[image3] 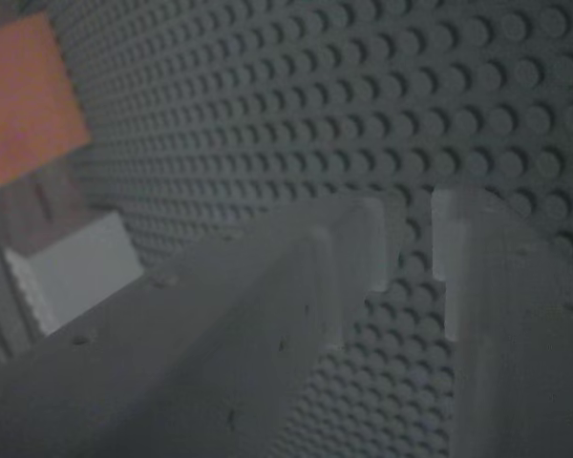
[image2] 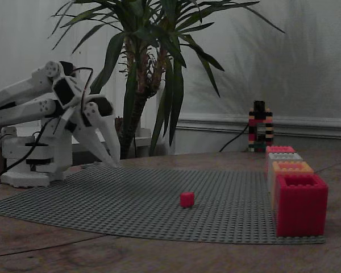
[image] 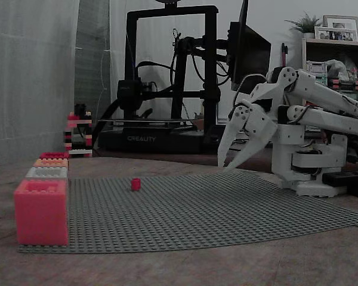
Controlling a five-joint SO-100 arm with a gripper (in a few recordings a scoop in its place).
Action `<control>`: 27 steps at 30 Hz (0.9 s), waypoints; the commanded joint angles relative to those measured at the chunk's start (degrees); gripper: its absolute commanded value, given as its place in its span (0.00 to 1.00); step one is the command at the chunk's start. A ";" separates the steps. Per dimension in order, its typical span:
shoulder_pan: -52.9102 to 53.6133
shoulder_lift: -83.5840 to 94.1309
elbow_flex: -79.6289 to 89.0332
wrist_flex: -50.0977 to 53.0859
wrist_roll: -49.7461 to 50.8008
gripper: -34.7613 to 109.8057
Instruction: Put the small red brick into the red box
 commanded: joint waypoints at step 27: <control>10.37 -80.42 -58.10 -8.88 4.57 0.37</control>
